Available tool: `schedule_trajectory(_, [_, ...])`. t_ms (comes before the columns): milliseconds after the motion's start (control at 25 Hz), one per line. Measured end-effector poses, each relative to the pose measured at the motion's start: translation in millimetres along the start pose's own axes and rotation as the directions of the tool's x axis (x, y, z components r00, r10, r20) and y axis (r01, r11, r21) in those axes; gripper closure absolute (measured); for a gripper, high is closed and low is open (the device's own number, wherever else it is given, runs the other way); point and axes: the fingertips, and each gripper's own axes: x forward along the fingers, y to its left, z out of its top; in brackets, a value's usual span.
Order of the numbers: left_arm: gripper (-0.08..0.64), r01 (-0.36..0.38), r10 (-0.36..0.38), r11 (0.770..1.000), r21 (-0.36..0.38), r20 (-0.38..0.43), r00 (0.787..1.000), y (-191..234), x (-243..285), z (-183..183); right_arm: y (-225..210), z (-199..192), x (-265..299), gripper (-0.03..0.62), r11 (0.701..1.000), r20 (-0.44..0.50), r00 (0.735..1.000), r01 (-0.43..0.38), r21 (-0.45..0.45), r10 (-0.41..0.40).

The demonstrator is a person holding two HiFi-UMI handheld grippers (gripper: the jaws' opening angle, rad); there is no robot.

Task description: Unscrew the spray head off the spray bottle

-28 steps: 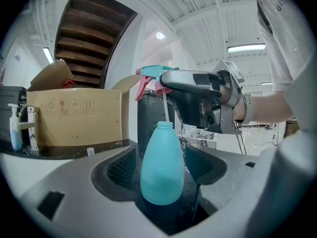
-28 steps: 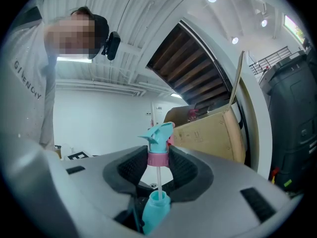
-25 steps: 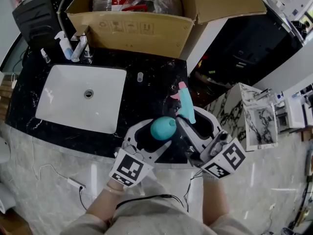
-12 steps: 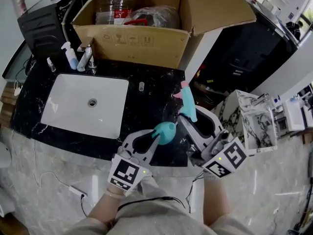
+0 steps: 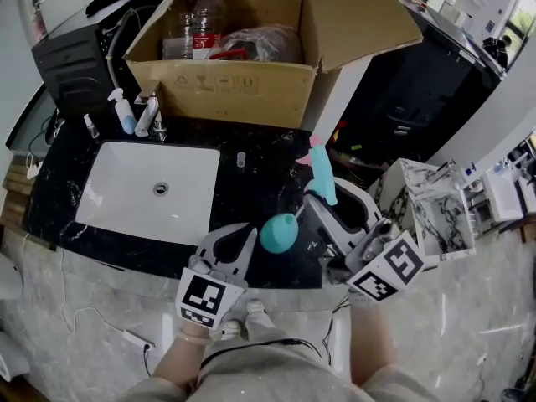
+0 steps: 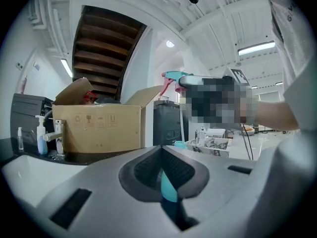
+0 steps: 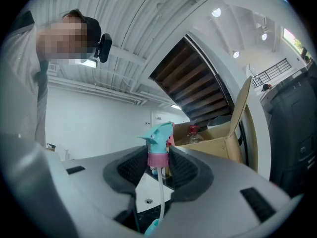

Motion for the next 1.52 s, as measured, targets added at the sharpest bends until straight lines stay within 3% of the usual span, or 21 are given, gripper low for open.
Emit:
schedule_trajectory(640, [0.555, -0.048, 0.048, 0.999, 0.006, 0.027, 0.998, 12.7, -10.4, 10.6, -3.1, 19.6, -17.1, 0.454, 0.999, 0.035, 0.999, 0.039, -0.021, -0.039])
schedule_trajectory(1120, [0.555, -0.163, 0.165, 0.985, -0.064, 0.043, 0.985, 50.7, -24.1, 17.2, -14.3, -18.6, -42.1, 0.454, 0.993, -0.027, 0.993, 0.116, 0.011, -0.116])
schedule_trajectory(1520, [0.555, -0.186, 0.19, 0.98, -0.066, 0.066, 0.98, 54.2, -33.6, 13.6, -14.2, -43.4, -57.6, 0.454, 0.987, -0.043, 0.988, 0.151, 0.058, -0.149])
